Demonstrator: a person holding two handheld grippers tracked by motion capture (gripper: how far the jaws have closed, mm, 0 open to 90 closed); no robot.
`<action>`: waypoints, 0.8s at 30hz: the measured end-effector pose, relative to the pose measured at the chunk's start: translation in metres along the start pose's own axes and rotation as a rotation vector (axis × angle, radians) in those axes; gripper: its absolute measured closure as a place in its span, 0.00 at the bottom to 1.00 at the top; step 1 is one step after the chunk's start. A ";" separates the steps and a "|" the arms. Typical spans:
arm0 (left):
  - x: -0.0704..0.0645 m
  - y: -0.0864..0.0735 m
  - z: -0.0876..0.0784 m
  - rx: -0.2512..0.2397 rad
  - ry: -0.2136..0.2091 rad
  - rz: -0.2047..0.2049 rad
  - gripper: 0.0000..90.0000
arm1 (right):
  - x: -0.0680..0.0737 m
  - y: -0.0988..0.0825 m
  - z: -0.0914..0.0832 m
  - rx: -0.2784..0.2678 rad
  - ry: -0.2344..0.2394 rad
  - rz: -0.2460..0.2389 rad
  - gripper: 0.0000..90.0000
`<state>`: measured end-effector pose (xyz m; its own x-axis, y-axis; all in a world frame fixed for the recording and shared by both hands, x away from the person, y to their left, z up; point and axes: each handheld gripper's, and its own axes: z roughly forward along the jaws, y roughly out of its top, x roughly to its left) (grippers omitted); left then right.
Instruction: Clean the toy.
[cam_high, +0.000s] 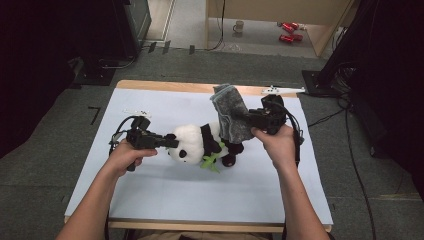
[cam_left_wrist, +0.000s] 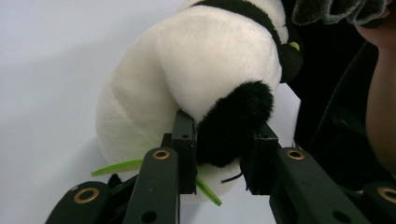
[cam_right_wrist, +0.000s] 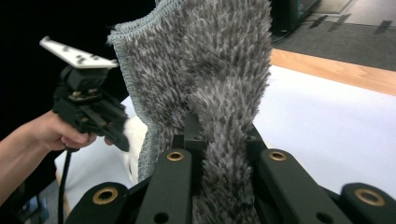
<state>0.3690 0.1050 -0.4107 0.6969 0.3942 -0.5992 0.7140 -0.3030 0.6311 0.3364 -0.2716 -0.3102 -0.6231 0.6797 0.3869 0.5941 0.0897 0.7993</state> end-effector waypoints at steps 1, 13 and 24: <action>0.000 -0.001 0.001 0.001 -0.004 -0.008 0.79 | 0.004 0.001 0.001 0.006 0.007 -0.007 0.89; 0.007 -0.003 0.011 -0.066 0.187 0.058 0.70 | 0.044 -0.023 0.066 0.191 0.074 -0.091 0.89; 0.015 -0.022 -0.004 -0.184 0.238 0.133 0.40 | 0.024 -0.023 0.088 0.223 -0.053 -0.116 0.89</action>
<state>0.3635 0.1210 -0.4317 0.7326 0.5598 -0.3871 0.5784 -0.2123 0.7877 0.3528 -0.1935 -0.3600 -0.6697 0.6923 0.2686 0.6210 0.3238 0.7138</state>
